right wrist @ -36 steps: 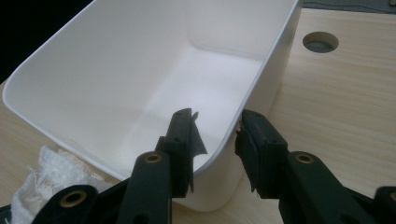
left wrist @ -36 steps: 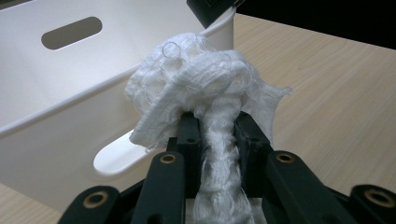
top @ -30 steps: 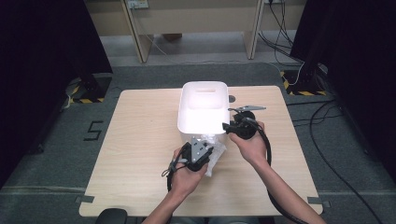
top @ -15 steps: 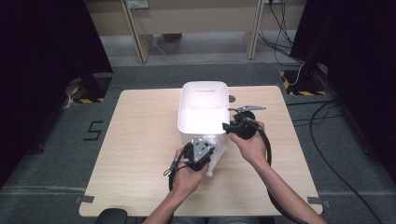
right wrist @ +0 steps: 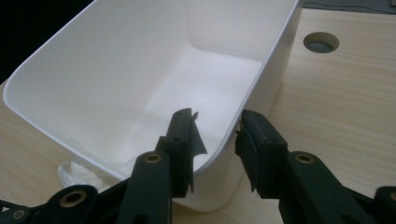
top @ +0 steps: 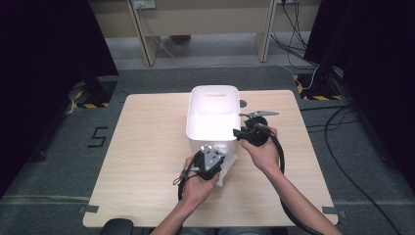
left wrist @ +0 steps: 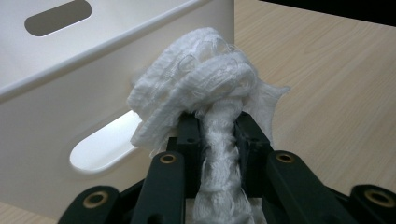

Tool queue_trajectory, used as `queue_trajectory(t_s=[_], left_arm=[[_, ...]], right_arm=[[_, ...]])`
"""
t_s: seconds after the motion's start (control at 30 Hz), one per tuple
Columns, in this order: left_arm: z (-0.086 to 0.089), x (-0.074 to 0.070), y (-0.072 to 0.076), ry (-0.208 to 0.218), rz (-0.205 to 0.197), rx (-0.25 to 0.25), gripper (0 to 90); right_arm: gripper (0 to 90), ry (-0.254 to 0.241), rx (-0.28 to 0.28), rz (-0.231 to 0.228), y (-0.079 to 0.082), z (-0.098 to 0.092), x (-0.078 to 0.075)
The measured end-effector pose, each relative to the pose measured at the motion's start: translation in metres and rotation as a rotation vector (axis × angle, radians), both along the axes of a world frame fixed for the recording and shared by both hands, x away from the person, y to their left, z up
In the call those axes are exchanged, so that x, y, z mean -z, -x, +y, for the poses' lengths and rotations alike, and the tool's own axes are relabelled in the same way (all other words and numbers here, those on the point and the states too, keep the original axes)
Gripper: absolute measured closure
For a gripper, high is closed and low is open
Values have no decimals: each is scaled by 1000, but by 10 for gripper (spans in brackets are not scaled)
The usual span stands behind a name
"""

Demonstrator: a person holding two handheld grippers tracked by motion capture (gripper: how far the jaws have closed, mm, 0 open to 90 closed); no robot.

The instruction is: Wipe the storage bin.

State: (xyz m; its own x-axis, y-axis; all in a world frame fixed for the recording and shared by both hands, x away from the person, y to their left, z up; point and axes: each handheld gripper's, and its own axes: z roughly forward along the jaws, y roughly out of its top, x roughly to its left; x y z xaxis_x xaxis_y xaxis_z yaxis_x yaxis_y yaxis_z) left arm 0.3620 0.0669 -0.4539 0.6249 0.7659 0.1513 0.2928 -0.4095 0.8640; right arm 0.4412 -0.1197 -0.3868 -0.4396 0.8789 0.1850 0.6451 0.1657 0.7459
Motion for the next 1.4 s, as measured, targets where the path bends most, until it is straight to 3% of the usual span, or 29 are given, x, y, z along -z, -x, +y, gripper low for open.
queue_trajectory(t_s=[0.57, 0.73, 0.77, 0.83, 1.13, 1.4], left_arm=[[-3, 14, 1, -36, -12, 5, 748], [-5, 21, 0, -42, 11, 2, 749], [-5, 24, -1, -47, -9, 0, 748], [-5, 26, -1, -44, 14, -5, 748], [-6, 31, -3, -47, 23, -6, 748], [-9, 41, -6, -62, 55, -2, 748]], right_arm=[[658, 0, 1, 1, 0, 0, 0], [658, 1, 0, -1, 0, 0, 0], [658, 0, 1, 1, 0, 0, 0], [658, -1, 1, 0, 0, 0, 0], [658, 2, -1, -2, 0, 0, 0], [658, 2, -1, -2, 0, 0, 0]])
